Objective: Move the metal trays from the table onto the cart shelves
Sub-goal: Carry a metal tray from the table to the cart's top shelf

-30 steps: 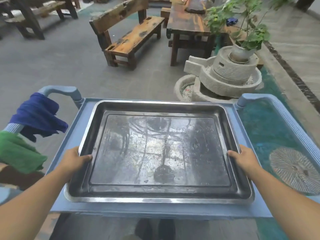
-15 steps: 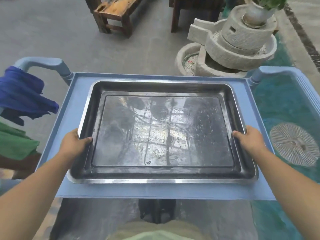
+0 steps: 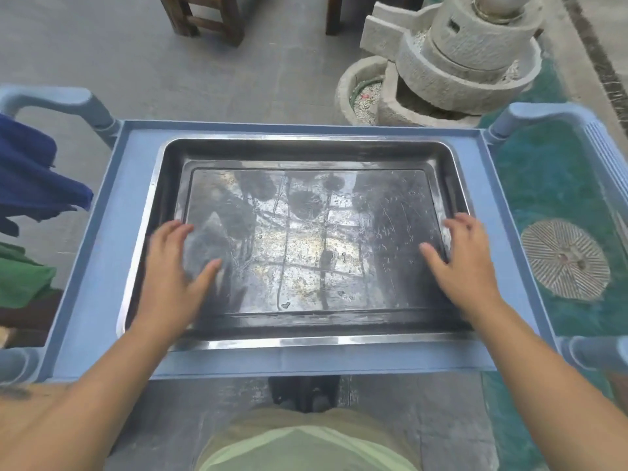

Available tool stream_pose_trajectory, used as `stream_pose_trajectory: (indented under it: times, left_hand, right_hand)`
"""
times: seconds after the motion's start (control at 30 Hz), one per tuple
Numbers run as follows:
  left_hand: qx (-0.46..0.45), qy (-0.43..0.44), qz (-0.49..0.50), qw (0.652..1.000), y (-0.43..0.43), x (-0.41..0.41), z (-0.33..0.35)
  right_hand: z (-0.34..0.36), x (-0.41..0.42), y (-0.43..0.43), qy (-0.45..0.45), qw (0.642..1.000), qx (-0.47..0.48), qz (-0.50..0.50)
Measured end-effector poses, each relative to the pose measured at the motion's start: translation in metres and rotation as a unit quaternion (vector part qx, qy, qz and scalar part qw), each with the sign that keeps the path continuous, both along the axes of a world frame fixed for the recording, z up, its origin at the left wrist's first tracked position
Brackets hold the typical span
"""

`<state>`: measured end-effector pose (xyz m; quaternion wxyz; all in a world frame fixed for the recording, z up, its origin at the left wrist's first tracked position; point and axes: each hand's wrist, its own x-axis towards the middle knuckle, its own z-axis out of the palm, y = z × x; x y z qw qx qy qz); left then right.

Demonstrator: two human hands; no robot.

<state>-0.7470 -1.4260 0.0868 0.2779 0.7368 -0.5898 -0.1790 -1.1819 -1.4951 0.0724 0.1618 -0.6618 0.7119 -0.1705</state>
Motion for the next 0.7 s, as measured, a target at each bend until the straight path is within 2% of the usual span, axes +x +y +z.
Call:
stream_pose_trajectory:
  times: [0.07, 0.13, 0.23, 0.33, 0.53, 0.7]
  left_hand:
    - [0.032, 0.013, -0.074, 0.997, 0.013, -0.022, 0.001]
    - [0.076, -0.009, -0.141, 0.987, 0.022, -0.037, -0.002]
    - [0.136, -0.129, -0.220, 0.957, 0.030, -0.042, -0.014]
    - [0.221, -0.224, -0.232, 0.920, 0.037, -0.042, -0.025]
    - [0.257, -0.249, -0.274, 0.893, 0.038, -0.043, -0.034]
    - [0.245, -0.251, -0.255, 0.901, 0.040, -0.046, -0.034]
  right_hand:
    - [0.008, 0.018, 0.020, -0.001, 0.991, 0.083, 0.101]
    - [0.012, 0.033, 0.041, 0.025, 0.974, 0.140, 0.176]
    - [0.007, 0.047, 0.067, 0.091, 0.948, 0.200, 0.229]
    - [-0.003, 0.051, 0.079, 0.162, 0.917, 0.242, 0.274]
    - [-0.013, 0.049, 0.078, 0.181, 0.923, 0.214, 0.262]
    - [-0.011, 0.048, 0.073, 0.152, 0.932, 0.216, 0.247]
